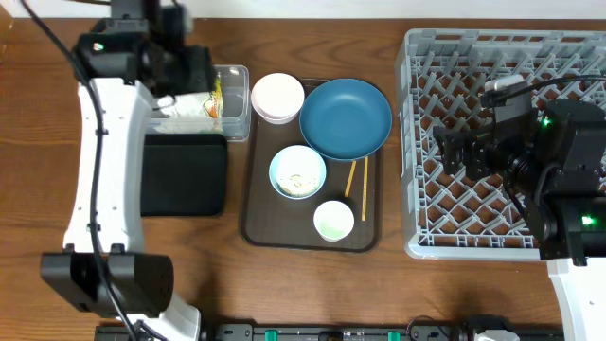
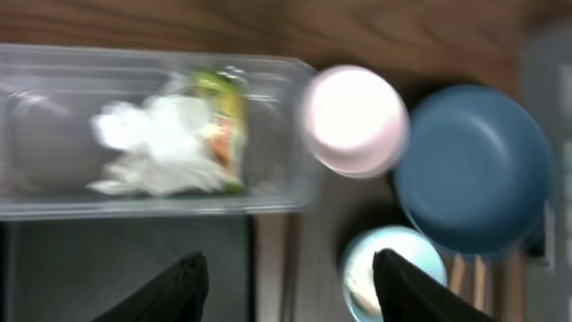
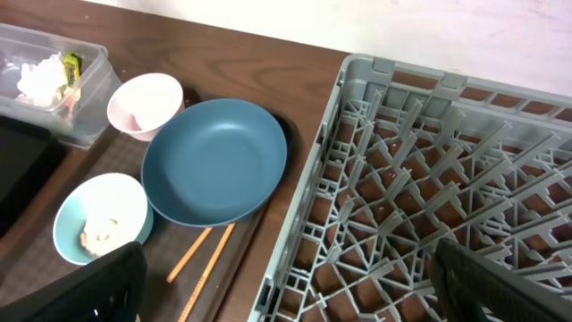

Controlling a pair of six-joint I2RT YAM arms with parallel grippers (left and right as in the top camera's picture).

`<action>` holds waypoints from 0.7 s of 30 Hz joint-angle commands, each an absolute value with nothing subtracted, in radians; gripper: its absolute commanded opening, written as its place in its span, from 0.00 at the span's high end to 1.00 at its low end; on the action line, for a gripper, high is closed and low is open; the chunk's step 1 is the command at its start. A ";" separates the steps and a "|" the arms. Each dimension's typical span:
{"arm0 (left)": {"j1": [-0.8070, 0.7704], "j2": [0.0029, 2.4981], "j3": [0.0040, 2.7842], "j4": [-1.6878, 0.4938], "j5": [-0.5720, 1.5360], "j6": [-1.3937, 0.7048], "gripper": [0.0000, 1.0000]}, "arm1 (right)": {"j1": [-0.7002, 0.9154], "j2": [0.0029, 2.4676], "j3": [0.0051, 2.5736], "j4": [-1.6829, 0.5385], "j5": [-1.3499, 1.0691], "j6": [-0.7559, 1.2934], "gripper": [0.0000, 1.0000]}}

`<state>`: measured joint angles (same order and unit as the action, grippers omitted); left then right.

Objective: Sort waste into correct bins and load items into the dishwasher rack
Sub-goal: 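Move the left gripper to the light-blue rice bowl and grasp its rim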

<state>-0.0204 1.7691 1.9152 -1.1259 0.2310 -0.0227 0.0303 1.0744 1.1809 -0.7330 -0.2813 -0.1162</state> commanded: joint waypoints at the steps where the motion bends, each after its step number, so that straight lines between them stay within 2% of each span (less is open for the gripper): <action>1: -0.075 1.803 1.909 -1.167 0.296 0.054 0.38 | 0.027 1.087 1.200 -0.730 -0.293 -0.101 0.01; 12: -0.237 1.803 1.858 -1.333 0.316 0.056 0.38 | 0.027 1.114 1.200 -0.733 -0.294 -0.101 0.01; 21: -0.353 1.805 1.846 -1.285 0.336 0.074 0.38 | 0.027 1.139 1.200 -0.735 -0.324 -0.082 0.01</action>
<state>-0.3244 1.7973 1.8591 -1.2762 0.3176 0.0498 0.0303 1.1313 1.1812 -0.7353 -0.2932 -0.1028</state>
